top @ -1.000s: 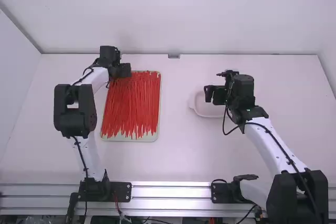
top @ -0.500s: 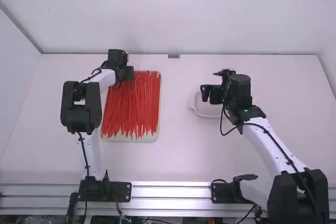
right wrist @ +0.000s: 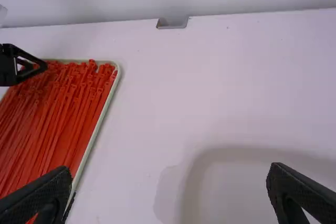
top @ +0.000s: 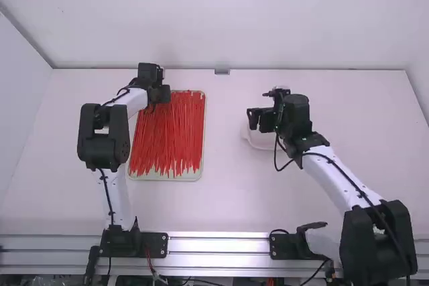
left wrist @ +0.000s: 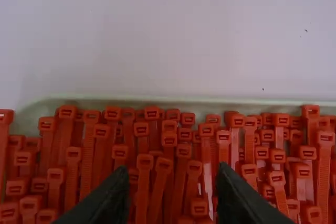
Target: Fasten the cable tie
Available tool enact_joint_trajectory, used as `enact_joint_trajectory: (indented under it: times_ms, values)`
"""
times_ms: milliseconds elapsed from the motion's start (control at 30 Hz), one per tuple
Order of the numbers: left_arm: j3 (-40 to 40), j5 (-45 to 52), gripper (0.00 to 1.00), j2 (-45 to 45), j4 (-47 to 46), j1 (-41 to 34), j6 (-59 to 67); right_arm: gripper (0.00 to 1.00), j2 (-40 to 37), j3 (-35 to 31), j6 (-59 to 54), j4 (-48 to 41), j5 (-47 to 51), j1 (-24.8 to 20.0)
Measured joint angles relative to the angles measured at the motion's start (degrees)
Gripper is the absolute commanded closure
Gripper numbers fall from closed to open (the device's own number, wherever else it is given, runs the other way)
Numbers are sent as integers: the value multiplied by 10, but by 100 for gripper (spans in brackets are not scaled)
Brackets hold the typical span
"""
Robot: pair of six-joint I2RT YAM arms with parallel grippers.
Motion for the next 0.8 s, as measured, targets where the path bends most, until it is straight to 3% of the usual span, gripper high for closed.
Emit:
enact_joint_trajectory:
  times_ms: [333, 500, 800]
  values:
    - [0, 1, 61, 0, -34, 0, 0, 1, 1, 0, 4, 11, -9, -1]
    - [0, 0, 39, 0, -46, 0, 0, 1, 1, 0, 3, 10, -18, -5]
    - [1, -31, 28, 0, -29, 1, 0, 1, 1, 0, 4, 25, -26, -4]
